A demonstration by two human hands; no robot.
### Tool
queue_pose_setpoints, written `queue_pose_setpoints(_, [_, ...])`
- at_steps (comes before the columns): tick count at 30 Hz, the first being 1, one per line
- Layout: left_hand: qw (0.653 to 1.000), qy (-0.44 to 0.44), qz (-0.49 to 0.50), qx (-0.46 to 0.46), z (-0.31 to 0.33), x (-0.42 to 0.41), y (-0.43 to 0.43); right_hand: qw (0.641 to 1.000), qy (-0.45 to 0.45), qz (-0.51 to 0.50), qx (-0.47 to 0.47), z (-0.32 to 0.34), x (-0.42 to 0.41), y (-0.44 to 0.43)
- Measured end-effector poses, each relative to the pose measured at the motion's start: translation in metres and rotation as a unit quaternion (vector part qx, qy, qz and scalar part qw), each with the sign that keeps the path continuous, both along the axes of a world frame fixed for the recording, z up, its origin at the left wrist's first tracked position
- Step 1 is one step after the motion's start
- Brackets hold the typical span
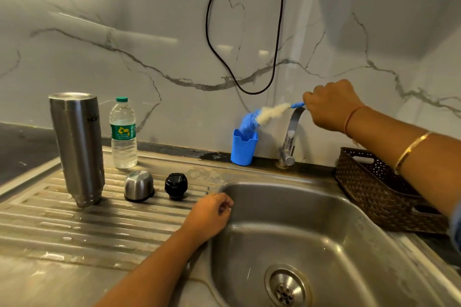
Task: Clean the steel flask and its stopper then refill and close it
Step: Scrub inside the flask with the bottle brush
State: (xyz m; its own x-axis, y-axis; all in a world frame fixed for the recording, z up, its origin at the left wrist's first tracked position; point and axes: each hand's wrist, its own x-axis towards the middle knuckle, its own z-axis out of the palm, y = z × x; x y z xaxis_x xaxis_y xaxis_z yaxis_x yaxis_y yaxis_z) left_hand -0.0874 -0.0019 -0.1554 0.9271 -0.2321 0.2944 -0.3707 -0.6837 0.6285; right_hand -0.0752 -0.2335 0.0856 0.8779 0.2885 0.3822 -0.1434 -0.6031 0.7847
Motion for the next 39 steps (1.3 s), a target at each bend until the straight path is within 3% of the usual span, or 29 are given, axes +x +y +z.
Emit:
queue_pose_setpoints(10, [1.000,0.010,-0.005,-0.010,0.004,-0.010,0.003,0.997,-0.031,0.003,0.071,-0.030,-0.015,-0.001])
queue_pose_setpoints(13, [1.000,0.007,-0.002,-0.013,0.006,-0.012,0.003,0.991,-0.059,0.003,0.120,-0.030,-0.019,-0.004])
queue_pose_setpoints(19, [0.999,0.024,-0.002,-0.021,0.008,-0.013,0.008,0.974,-0.024,-0.020,0.225,-0.053,-0.026,-0.005])
queue_pose_setpoints(22, [0.998,0.042,0.011,-0.044,0.010,-0.012,0.014,0.942,-0.020,-0.028,0.333,-0.071,-0.030,-0.012])
queue_pose_setpoints(25, [0.995,0.062,0.004,-0.073,0.021,-0.013,0.028,0.883,-0.022,-0.033,0.468,-0.091,-0.043,-0.015])
queue_pose_setpoints(30, [0.992,0.122,-0.034,-0.013,0.046,-0.033,0.081,0.809,0.012,-0.073,0.583,-0.130,-0.067,-0.016])
queue_pose_setpoints(33, [0.986,0.162,0.031,0.008,0.053,-0.047,0.125,0.800,0.022,-0.087,0.593,-0.153,-0.075,-0.018])
queue_pose_setpoints(35, [0.977,0.166,0.126,0.037,0.051,-0.052,0.154,0.798,0.024,-0.085,0.595,-0.162,-0.078,-0.017])
queue_pose_setpoints(39, [0.932,0.177,0.308,-0.074,0.046,-0.050,0.193,0.797,0.007,-0.073,0.599,-0.166,-0.080,-0.015])
